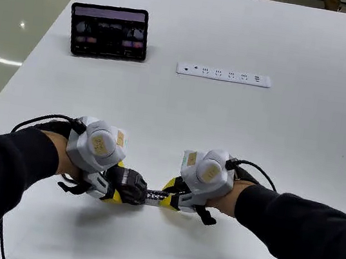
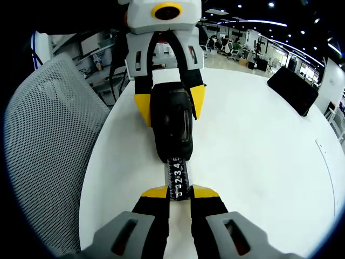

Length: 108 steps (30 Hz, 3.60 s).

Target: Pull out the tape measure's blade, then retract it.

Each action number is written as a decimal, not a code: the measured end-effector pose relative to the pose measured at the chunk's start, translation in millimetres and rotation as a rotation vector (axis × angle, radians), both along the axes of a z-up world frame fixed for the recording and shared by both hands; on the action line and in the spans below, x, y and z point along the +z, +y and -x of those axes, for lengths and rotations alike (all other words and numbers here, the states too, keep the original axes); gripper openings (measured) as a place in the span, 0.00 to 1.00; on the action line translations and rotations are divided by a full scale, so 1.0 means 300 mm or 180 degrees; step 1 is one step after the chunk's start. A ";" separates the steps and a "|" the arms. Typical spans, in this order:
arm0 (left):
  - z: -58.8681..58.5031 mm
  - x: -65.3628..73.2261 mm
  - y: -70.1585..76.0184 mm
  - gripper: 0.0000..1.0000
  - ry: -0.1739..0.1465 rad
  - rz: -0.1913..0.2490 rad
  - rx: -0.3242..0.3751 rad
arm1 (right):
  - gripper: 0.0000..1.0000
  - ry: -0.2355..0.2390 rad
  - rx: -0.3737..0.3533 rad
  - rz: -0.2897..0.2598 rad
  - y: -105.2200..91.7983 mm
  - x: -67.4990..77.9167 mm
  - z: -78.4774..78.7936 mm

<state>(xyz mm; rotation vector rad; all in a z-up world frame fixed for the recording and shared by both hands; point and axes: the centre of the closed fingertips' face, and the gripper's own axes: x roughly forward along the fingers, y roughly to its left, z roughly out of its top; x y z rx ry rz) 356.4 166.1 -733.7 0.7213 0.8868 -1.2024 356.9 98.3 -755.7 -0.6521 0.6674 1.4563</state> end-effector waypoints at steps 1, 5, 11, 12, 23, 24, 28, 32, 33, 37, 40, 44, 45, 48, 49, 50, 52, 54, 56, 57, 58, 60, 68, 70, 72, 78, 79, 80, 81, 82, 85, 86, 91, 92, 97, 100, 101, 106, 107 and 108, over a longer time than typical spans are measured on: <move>0.000 0.000 0.000 0.33 0.0000 -0.0001 0.0003 | 0.09 0.0007 -0.0007 0.0001 -0.003 0.000 -0.001; 0.000 0.001 -0.001 0.33 -0.0004 0.0003 0.0016 | 0.09 0.0010 -0.0028 0.0002 -0.015 -0.001 -0.005; 0.000 0.001 -0.002 0.33 -0.0010 0.0008 0.0010 | 0.09 -0.0016 -0.0008 0.0059 -0.031 -0.002 -0.001; 0.000 0.002 -0.002 0.33 -0.0011 0.0005 0.0004 | 0.09 -0.0017 -0.0006 0.0065 -0.032 -0.003 -0.001; -0.001 0.004 -0.001 0.33 -0.0018 0.0021 0.0022 | 0.09 0.0014 -0.0052 0.0101 -0.064 -0.005 -0.006; -0.001 0.004 -0.001 0.33 -0.0019 0.0023 0.0022 | 0.09 0.0018 -0.0060 0.0099 -0.066 -0.005 -0.006; -0.001 0.004 0.000 0.33 -0.0023 0.0033 0.0017 | 0.09 0.0040 -0.0102 0.0085 -0.071 -0.005 -0.004; 0.000 0.004 0.000 0.33 -0.0020 0.0033 0.0017 | 0.09 0.0056 -0.0127 0.0075 -0.073 -0.005 -0.006; 0.000 0.004 0.000 0.33 -0.0021 0.0029 0.0017 | 0.09 0.0058 -0.0130 0.0074 -0.073 -0.004 -0.006; 0.000 0.005 0.000 0.33 -0.0020 0.0034 0.0025 | 0.09 0.0065 -0.0141 0.0075 -0.074 -0.003 -0.005; 0.000 0.005 -0.001 0.33 -0.0012 0.0051 0.0034 | 0.09 0.0070 -0.0153 0.0064 -0.079 -0.002 -0.004; -0.002 0.004 -0.001 0.33 -0.0012 0.0045 0.0029 | 0.09 0.0070 -0.0151 0.0068 -0.080 -0.002 -0.005; -0.002 0.004 -0.002 0.33 -0.0016 0.0045 0.0030 | 0.09 0.0073 -0.0153 0.0067 -0.081 -0.003 -0.005; -0.003 0.004 -0.001 0.33 -0.0034 0.0049 0.0033 | 0.09 0.0073 -0.0159 0.0070 -0.082 -0.002 -0.004; -0.002 0.004 -0.002 0.33 -0.0039 0.0049 0.0031 | 0.09 0.0074 -0.0160 0.0068 -0.083 -0.002 -0.004; -0.002 0.004 -0.002 0.33 -0.0041 0.0049 0.0032 | 0.09 0.0073 -0.0159 0.0070 -0.085 -0.002 -0.005; -0.003 0.004 -0.002 0.33 -0.0043 0.0046 0.0030 | 0.09 0.0070 -0.0157 0.0075 -0.089 -0.002 -0.005; -0.003 0.004 -0.002 0.33 -0.0040 0.0041 0.0030 | 0.09 0.0072 -0.0159 0.0078 -0.093 -0.002 -0.005; -0.004 0.004 -0.002 0.33 -0.0038 0.0038 0.0029 | 0.09 0.0071 -0.0159 0.0080 -0.097 -0.003 -0.005; -0.004 0.004 -0.002 0.33 -0.0037 0.0038 0.0029 | 0.09 0.0072 -0.0161 0.0081 -0.099 -0.003 -0.005; -0.005 0.003 -0.003 0.33 -0.0037 0.0039 0.0032 | 0.09 0.0071 -0.0165 0.0083 -0.101 -0.004 -0.006; -0.005 0.003 -0.003 0.33 -0.0039 0.0041 0.0033 | 0.09 0.0072 -0.0164 0.0085 -0.105 -0.004 -0.006; -0.003 0.004 -0.006 0.33 -0.0054 0.0044 0.0050 | 0.09 0.0065 -0.0163 0.0095 -0.120 -0.007 -0.011; -0.004 0.004 -0.007 0.33 -0.0060 0.0056 0.0059 | 0.09 0.0068 -0.0164 0.0093 -0.121 -0.008 -0.010; -0.004 0.004 -0.007 0.33 -0.0063 0.0064 0.0070 | 0.09 0.0069 -0.0164 0.0096 -0.122 -0.009 -0.010; -0.003 0.004 -0.006 0.33 -0.0060 0.0068 0.0076 | 0.09 0.0064 -0.0182 0.0078 -0.132 -0.006 -0.010; -0.003 0.004 -0.006 0.33 -0.0061 0.0071 0.0074 | 0.09 0.0070 -0.0190 0.0068 -0.133 -0.006 -0.010; -0.003 0.004 -0.006 0.33 -0.0062 0.0073 0.0072 | 0.09 0.0076 -0.0196 0.0056 -0.136 -0.006 -0.010; -0.003 0.004 -0.006 0.33 -0.0063 0.0072 0.0070 | 0.09 0.0077 -0.0196 0.0057 -0.137 -0.006 -0.010; -0.003 0.004 -0.006 0.33 -0.0063 0.0072 0.0068 | 0.09 0.0075 -0.0195 0.0058 -0.139 -0.005 -0.009; -0.003 0.003 -0.006 0.33 -0.0057 0.0072 0.0067 | 0.09 0.0083 -0.0209 0.0060 -0.152 -0.004 -0.010; -0.003 0.003 -0.006 0.33 -0.0056 0.0071 0.0065 | 0.09 0.0084 -0.0211 0.0061 -0.157 -0.004 -0.010; -0.001 0.003 -0.006 0.33 -0.0049 0.0078 0.0061 | 0.09 0.0084 -0.0213 0.0073 -0.181 -0.004 -0.008; -0.001 0.003 -0.006 0.33 -0.0049 0.0080 0.0063 | 0.09 0.0083 -0.0214 0.0077 -0.185 -0.004 -0.008; -0.001 0.003 -0.007 0.33 -0.0044 0.0084 0.0068 | 0.09 0.0085 -0.0223 0.0084 -0.209 -0.003 -0.014; -0.001 0.004 -0.007 0.33 -0.0041 0.0102 0.0074 | 0.09 0.0073 -0.0201 0.0096 -0.218 -0.001 -0.016; 0.000 0.004 -0.007 0.33 -0.0039 0.0106 0.0076 | 0.09 0.0106 -0.0213 0.0092 -0.221 -0.001 -0.014; 0.000 0.004 -0.008 0.33 -0.0048 0.0113 0.0079 | 0.09 0.0151 -0.0246 0.0083 -0.235 0.000 -0.013; 0.000 0.004 -0.008 0.33 -0.0050 0.0111 0.0076 | 0.09 0.0155 -0.0250 0.0083 -0.236 0.000 -0.013; 0.000 0.004 -0.008 0.33 -0.0050 0.0108 0.0074 | 0.09 0.0156 -0.0251 0.0084 -0.237 0.000 -0.011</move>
